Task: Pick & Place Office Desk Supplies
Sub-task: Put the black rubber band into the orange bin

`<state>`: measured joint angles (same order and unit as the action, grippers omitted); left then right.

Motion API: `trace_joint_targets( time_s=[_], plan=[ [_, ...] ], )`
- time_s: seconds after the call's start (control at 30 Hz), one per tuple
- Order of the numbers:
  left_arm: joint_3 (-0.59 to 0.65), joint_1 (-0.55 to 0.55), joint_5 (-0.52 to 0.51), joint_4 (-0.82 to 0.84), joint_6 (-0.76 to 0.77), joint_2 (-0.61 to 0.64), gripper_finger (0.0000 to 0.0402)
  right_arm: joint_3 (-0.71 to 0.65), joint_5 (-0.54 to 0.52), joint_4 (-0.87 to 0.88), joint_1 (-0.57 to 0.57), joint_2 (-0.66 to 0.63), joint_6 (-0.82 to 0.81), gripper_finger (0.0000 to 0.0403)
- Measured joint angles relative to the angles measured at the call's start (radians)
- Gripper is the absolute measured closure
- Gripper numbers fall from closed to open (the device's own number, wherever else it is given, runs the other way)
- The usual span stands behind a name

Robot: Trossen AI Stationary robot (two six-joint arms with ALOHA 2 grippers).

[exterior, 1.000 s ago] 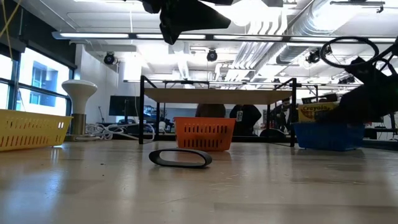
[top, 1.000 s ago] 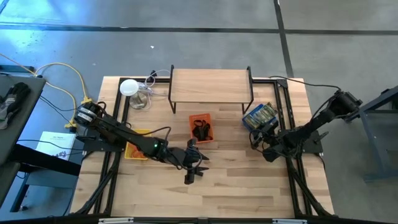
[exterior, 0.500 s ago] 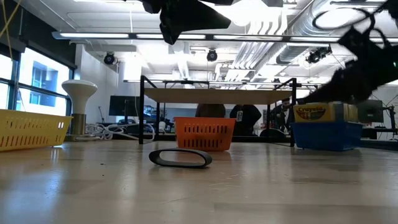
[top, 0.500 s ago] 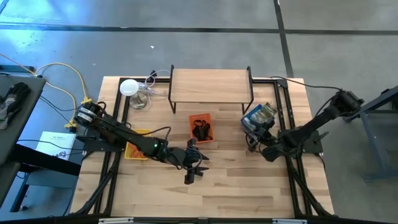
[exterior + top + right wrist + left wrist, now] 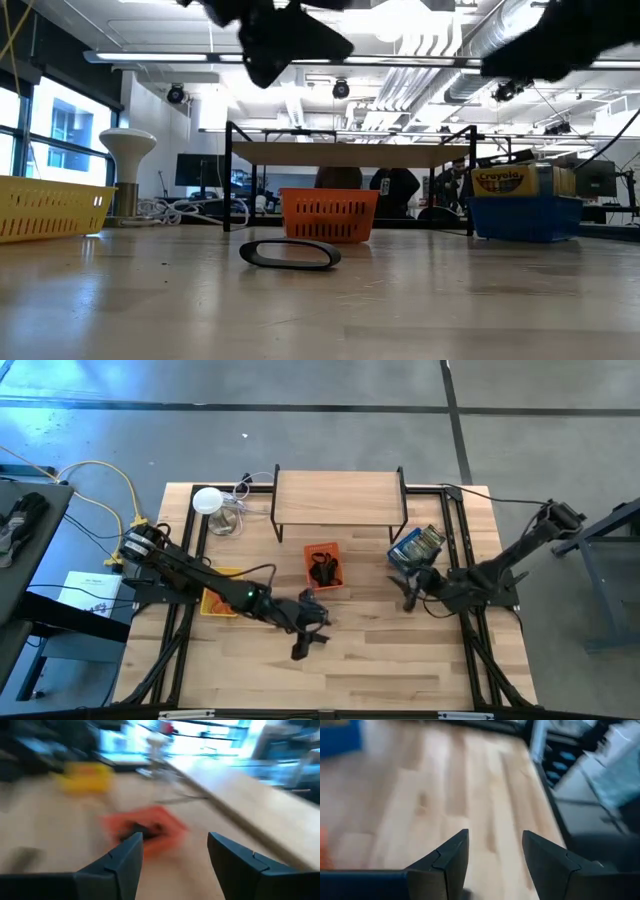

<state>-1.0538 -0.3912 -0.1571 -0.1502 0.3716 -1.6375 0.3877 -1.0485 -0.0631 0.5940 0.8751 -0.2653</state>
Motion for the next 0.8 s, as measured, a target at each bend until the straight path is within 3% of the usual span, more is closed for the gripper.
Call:
trace_joint_targets(
  time_s=[0.1,0.2,0.37,0.57,0.8],
  plan=[
    [0.0,-0.014,0.098,0.037,-0.028,0.0,0.0222,0.012,0.158,-0.115,0.032,-0.001,0.008,0.0196],
    [0.0,-0.05,0.12,0.092,-0.178,0.0,0.0222,0.012,0.283,-0.208,0.048,0.004,0.011,0.0197],
    [0.001,-0.109,-0.028,0.151,-0.382,-0.034,0.0222,0.012,0.366,-0.301,0.068,0.039,-0.003,0.0198],
    [0.001,-0.125,-0.203,0.152,-0.352,-0.152,0.0222,0.01,0.463,-0.439,0.094,0.144,-0.019,0.0198],
    [0.001,-0.098,-0.211,0.141,-0.269,-0.256,0.0222,0.01,0.502,-0.575,0.12,0.29,-0.029,0.0198]
  ],
)
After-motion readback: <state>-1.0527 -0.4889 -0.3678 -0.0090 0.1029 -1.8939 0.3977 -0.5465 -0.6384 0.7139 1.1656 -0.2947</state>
